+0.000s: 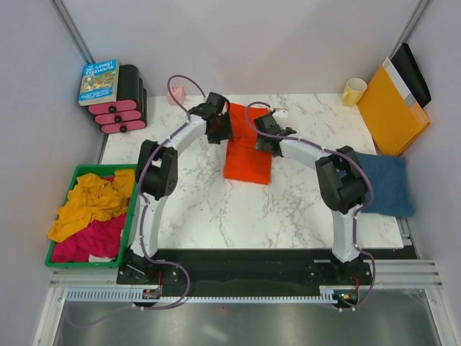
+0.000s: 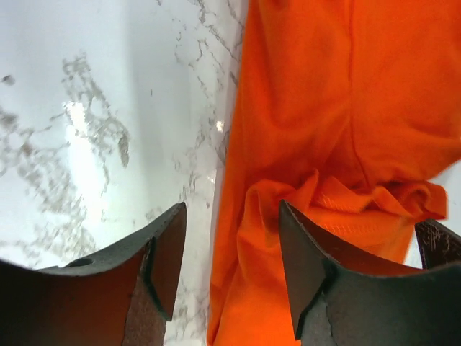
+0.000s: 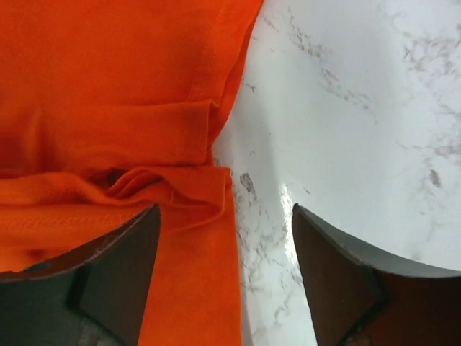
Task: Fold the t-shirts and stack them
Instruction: Fold the folded rectangular tshirt in 1/3 of the way
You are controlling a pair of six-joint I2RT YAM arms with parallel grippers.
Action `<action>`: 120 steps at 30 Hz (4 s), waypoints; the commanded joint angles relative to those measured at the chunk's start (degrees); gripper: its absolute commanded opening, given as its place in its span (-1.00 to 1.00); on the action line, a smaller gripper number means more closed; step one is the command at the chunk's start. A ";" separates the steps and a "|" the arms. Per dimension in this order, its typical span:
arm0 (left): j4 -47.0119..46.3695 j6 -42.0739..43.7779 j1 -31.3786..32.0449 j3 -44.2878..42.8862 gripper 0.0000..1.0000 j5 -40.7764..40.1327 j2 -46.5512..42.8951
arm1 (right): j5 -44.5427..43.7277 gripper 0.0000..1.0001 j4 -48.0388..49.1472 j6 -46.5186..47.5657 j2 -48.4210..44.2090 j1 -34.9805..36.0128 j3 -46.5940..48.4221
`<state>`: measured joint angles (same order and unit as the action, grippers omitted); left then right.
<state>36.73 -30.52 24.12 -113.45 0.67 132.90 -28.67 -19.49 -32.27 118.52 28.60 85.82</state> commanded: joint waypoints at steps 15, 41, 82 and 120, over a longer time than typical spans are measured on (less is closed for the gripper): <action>-23.53 -5.42 5.85 34.87 -0.16 6.97 -23.92 | 11.35 -1.00 12.98 -5.43 -10.60 9.37 -15.95; -8.96 -9.03 14.02 52.35 -0.35 3.38 -30.31 | 11.08 -1.00 -3.54 -15.27 -22.54 17.01 -32.55; -23.63 -12.63 20.09 69.32 -0.73 4.61 -48.09 | 7.05 -1.00 2.79 -4.64 -14.90 20.62 -17.89; -22.32 -10.70 21.23 73.19 -0.27 -0.49 -60.37 | 8.98 -0.52 4.46 2.04 -24.37 8.84 -15.94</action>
<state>14.70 -42.92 45.12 -40.23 3.77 81.12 -20.78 -17.08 -31.20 104.81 36.53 71.00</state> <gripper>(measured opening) 0.309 0.141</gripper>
